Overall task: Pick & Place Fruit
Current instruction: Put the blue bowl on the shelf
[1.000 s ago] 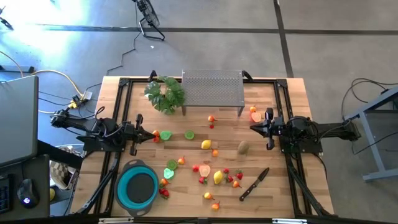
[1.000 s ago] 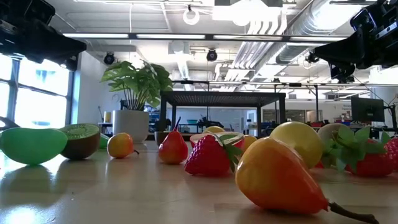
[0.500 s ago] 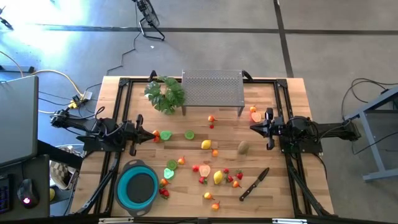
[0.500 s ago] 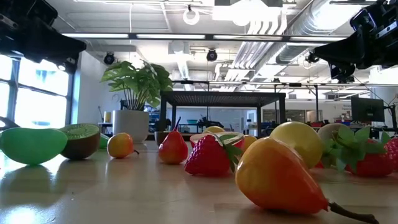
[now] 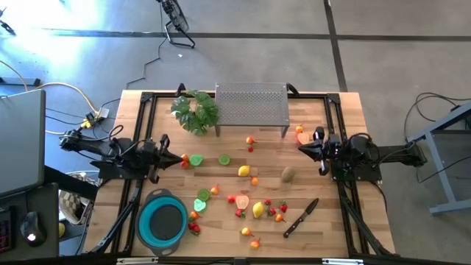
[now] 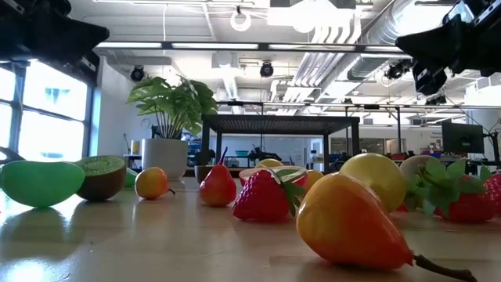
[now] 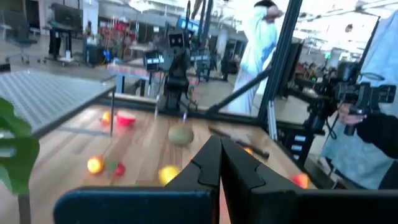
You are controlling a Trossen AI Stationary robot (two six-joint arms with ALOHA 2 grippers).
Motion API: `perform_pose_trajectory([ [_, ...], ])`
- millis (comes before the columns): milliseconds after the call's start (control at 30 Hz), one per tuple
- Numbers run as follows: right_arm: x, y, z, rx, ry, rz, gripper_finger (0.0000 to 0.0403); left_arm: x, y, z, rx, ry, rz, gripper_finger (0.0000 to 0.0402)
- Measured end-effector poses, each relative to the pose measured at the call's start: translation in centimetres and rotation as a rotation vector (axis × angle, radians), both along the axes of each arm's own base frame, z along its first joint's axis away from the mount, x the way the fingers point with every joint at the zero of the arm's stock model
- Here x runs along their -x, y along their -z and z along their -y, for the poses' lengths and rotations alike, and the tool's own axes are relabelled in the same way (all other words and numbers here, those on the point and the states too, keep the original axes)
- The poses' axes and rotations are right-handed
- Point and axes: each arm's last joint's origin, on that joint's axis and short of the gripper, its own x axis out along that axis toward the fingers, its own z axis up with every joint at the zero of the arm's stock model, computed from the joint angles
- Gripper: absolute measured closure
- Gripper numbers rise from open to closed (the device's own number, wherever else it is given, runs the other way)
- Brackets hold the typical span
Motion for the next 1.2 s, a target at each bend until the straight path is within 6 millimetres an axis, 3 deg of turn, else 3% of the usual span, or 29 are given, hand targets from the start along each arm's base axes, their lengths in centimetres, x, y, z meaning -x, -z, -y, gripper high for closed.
perform_pose_trajectory([
  [300, 0.0, -0.4, 0.1, -0.006, 0.025, 0.014, 0.04, 0.0, -0.3, -0.2, 0.062, -0.06, 0.024, 0.0401],
  [500, -0.2, -2.8, 0.1, -0.007, 0.044, 0.003, 0.04, 0.0, -0.6, -0.4, 0.081, -0.113, 0.013, 0.0401],
  [1200, -4.7, -12.5, 0.0, 0.007, 0.093, -0.229, 0.0401, 0.0, -10.1, -0.6, 0.021, -0.195, -0.102, 0.0401],
])
